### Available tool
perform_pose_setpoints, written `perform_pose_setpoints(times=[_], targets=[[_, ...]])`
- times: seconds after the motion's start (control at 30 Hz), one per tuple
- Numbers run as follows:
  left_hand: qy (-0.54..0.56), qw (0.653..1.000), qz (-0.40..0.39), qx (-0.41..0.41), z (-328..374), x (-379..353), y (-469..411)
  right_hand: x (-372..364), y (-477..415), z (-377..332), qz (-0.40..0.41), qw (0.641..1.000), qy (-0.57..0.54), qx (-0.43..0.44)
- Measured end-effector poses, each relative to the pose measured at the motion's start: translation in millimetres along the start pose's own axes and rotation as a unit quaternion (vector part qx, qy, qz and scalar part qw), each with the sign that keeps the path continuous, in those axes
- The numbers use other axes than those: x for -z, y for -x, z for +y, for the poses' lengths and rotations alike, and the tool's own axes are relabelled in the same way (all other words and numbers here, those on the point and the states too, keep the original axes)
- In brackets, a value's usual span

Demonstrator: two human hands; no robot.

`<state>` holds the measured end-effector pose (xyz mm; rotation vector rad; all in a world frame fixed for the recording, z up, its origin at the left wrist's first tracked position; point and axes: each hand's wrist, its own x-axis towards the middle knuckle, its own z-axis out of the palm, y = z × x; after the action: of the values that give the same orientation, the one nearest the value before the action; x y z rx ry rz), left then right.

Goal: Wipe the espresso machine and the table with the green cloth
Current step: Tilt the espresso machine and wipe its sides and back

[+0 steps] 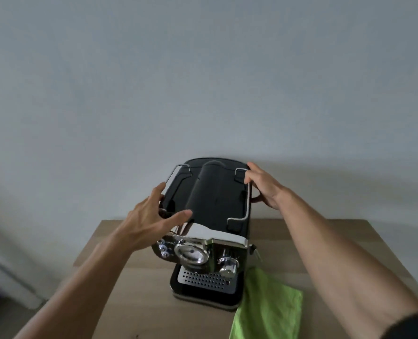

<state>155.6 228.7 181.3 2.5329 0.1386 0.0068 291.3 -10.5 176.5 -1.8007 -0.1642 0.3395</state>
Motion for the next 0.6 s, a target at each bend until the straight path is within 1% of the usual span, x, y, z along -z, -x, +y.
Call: perform_pose_setpoints(times=[0.1, 0.2, 0.27, 0.33, 0.4, 0.5, 0.6], targets=[[-0.004, 1.0, -0.018, 0.016, 8.6, -3.2, 4.0, -1.0, -1.5, 11.2, 0.007, 0.999, -0.03, 0.012], [0.012, 0.999, -0.034, 0.022, 8.1, 1.2, 5.9, -21.0, 22.4, 32.9, 0.051, 0.995, -0.082, 0.024], [0.021, 0.998, -0.048, 0.019, 4.2, 4.2, 6.9, -40.5, 58.1, 36.1, 0.06, 0.994, -0.076, 0.056], [0.035, 0.998, -0.057, 0.008, 0.0, 6.8, 7.1, -51.9, 74.7, 40.8, 0.068, 0.992, -0.068, 0.079], [0.049, 0.997, -0.06, 0.0, -1.2, 7.3, 8.2, -51.9, 73.7, 39.7, 0.093, 0.991, -0.067, 0.073], [0.06, 0.997, -0.035, -0.014, 2.5, -1.5, 9.1, -41.8, 65.0, 34.7, 0.099, 0.991, -0.075, 0.05], [0.056, 0.998, -0.002, -0.012, 10.2, -12.8, 10.7, -33.5, 62.8, 27.0, 0.099, 0.992, -0.064, 0.052]])
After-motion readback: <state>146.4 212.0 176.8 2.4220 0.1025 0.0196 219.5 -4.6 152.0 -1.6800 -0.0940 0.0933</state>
